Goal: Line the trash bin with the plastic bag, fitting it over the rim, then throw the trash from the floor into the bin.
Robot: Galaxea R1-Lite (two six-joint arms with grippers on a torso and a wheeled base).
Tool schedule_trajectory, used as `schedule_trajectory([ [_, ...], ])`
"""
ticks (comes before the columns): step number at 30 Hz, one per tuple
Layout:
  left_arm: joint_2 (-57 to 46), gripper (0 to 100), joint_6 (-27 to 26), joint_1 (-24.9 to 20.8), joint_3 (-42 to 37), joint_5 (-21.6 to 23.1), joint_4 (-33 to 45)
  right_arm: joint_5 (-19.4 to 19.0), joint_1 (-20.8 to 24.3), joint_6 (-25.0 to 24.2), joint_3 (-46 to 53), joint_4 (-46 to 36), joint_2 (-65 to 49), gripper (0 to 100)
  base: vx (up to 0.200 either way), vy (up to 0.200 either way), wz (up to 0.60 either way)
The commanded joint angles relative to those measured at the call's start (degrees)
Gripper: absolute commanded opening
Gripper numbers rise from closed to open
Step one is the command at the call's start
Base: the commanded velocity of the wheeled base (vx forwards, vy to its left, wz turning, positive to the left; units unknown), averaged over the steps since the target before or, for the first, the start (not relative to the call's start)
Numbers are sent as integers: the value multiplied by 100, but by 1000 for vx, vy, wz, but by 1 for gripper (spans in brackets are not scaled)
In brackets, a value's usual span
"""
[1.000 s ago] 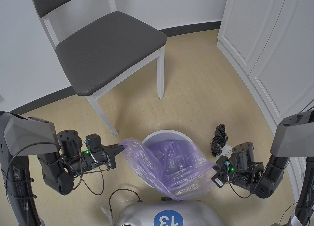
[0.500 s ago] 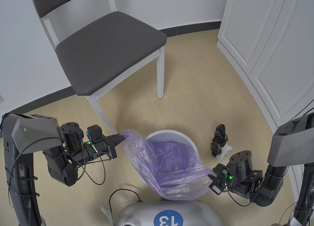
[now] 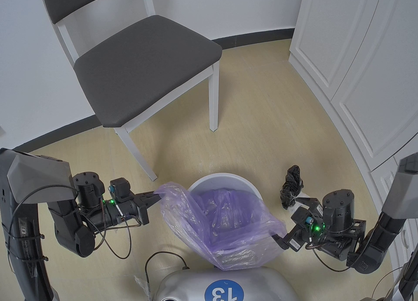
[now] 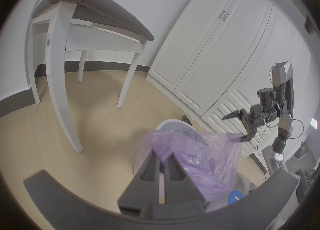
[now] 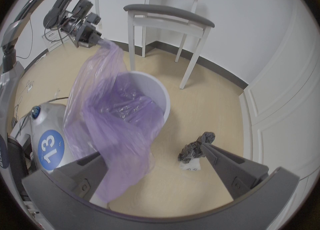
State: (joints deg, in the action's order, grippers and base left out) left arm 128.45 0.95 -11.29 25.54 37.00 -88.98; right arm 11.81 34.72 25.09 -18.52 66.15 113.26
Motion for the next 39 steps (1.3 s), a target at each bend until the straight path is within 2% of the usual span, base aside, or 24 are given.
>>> schedule_trajectory([
  [1,-48,0,-209,48,-295,-8,-102,-21,255,-65,-1295,-1702,-1069,100,0,0,0],
  [2,-40,0,-403,65,-392,-26,-102,-21,378,-285,-1804,-2466,-1166,100,0,0,0],
  [4,-4,0,-605,74,-453,-17,-102,-21,492,-584,-2490,-3301,-1184,100,0,0,0],
  [5,4,0,-622,74,-462,-17,-102,-21,510,-628,-2587,-3424,-1175,100,0,0,0],
  [6,13,0,-684,74,-497,-26,-102,-39,571,-883,-3167,-4101,-1122,100,0,0,0],
  [8,13,0,-684,74,-524,-26,-102,-47,650,-1103,-3510,-4444,-1087,100,0,0,0],
  [10,4,0,-693,74,-594,-26,-102,-12,879,-1533,-3896,-4786,-902,100,0,0,0],
  [12,13,0,-693,74,-620,-26,-102,5,896,-1533,-3835,-4883,-894,100,0,0,0],
  [14,-4,0,-702,65,-691,-35,-102,14,782,-1138,-3562,-5024,-990,100,0,0,0],
  [15,-4,0,-702,65,-699,-35,-102,14,747,-1067,-3527,-5033,-1017,100,0,0,0],
  [17,-22,0,-693,65,-735,-35,-102,5,387,-558,-3176,-5033,-1201,100,0,0,0],
  [19,-22,0,-702,74,-726,-35,-102,5,246,-373,-2886,-5006,-1333,100,0,0,0],
  [24,-48,0,-693,118,-884,-44,-102,-65,61,-329,-2622,-4945,-1491,100,0,0,0],
  [29,-40,0,-693,118,-858,-44,-102,-100,290,-338,-2604,-4646,-1377,100,0,0,0],
  [35,127,0,-684,65,-752,-44,-102,-47,931,-382,-2859,-3477,-243,100,0,0,0],
  [39,136,0,-684,74,-735,-44,-102,-12,1301,-637,-3096,-2774,513,100,0,0,0],
])
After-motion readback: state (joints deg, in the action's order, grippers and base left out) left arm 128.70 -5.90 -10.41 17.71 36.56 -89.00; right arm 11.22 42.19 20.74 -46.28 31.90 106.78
